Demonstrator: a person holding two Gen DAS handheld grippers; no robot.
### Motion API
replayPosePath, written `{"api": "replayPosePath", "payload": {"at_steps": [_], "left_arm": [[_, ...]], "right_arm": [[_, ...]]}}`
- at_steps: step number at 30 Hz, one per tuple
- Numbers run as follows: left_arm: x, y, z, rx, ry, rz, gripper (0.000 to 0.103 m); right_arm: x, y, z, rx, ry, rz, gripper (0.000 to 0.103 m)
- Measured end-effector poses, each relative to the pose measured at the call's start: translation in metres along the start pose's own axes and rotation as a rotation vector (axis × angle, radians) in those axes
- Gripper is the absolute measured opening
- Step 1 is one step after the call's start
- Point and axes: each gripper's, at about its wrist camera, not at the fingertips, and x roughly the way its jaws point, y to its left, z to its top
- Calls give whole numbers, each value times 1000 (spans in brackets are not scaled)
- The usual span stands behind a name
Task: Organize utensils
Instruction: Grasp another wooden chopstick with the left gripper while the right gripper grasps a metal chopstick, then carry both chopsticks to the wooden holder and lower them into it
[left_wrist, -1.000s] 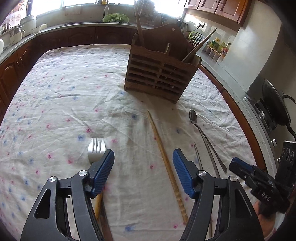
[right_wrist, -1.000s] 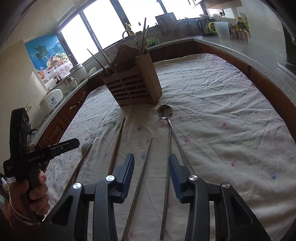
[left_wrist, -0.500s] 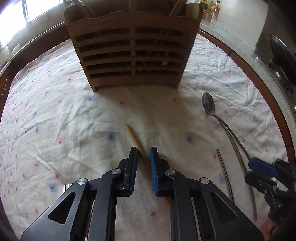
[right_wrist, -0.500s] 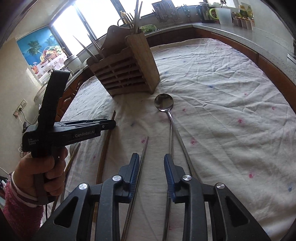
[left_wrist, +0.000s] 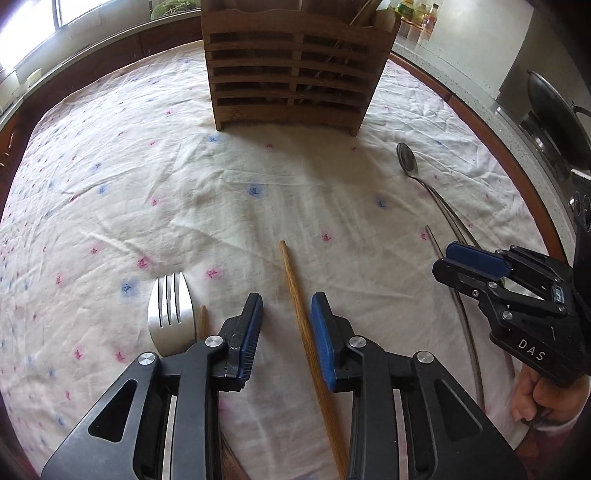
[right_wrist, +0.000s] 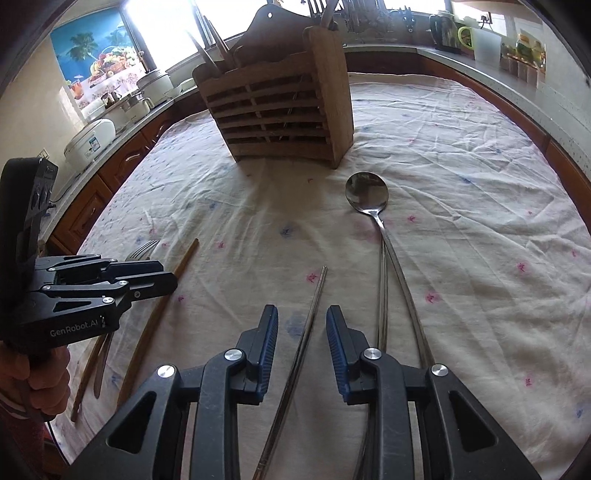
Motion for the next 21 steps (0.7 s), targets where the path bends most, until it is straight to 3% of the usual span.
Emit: {"api": "replayPosePath", "payload": {"at_steps": [7,12,14,16,21], "left_arm": [[10,-16,11,77,5,59,26],[11,-24,11,112,-19,67,14],[12,-29,13,128,-14,80,8],[13,-33,15,132,-8,78,5],[1,-33,10,92,-22,9,5]], "right_arm": [[12,16,5,-153,23,-97,27],[12,21,3,-202,19,-119,25],[11,24,2,-216,18,-125,8],[12,29,4,-221,25,-133,5],[9,12,10,-100,51,-19,4]]}}
